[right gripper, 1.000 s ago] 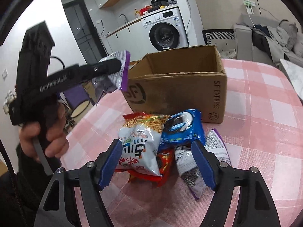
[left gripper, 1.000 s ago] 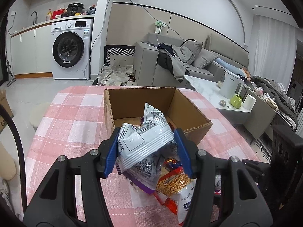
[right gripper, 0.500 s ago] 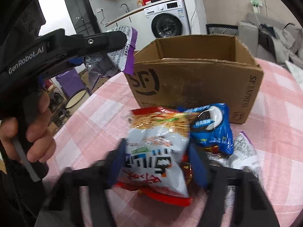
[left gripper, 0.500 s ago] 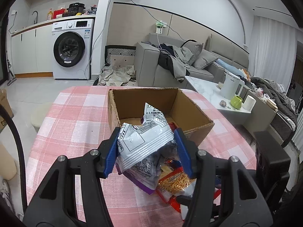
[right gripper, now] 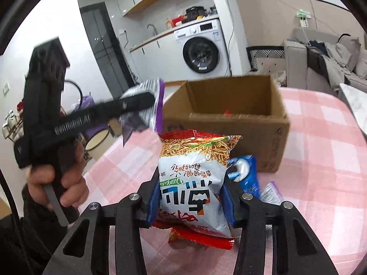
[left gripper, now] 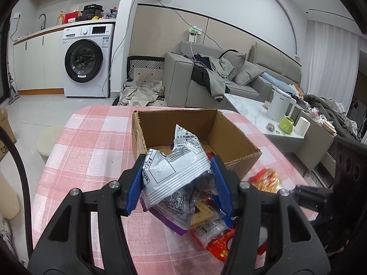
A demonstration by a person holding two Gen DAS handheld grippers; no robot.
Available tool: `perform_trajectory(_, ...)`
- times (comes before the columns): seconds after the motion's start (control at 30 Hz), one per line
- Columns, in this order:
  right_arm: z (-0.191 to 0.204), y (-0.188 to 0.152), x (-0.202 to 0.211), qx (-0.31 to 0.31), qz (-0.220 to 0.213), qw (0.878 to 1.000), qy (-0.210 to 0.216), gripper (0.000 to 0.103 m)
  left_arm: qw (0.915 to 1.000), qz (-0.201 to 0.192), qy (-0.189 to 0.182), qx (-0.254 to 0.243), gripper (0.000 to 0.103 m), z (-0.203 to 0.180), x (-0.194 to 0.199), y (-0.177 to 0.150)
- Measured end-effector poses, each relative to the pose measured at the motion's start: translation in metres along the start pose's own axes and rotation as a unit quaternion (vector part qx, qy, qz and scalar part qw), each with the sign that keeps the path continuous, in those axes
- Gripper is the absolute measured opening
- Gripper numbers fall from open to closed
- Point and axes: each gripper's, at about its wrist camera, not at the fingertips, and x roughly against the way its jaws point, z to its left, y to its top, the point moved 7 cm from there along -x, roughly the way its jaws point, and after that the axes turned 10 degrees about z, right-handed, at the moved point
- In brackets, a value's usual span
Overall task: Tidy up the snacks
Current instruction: 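Grasp another white noodle bag with the right tool while the left tool holds the silver wrapper over the box, then carry the noodle bag over the box and open both tools to drop bag and wrapper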
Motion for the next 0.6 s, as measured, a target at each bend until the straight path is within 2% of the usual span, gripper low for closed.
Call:
perform_trajectory(0.37, -0.024, 0.046, 0.046, -0.01, -0.06, 0.998, -0.017, 0.045, 0.9999, 0.002, -0.001, -0.011, 0.053, -0.007, -0.006, 0.005)
perform_trajectory(0.6, -0.036, 0.078, 0.048, -0.02, -0.08, 0.996, -0.017, 0.045, 0.9999, 0.005, 0.003, -0.012, 0.053, -0.005, -0.015, 0.008)
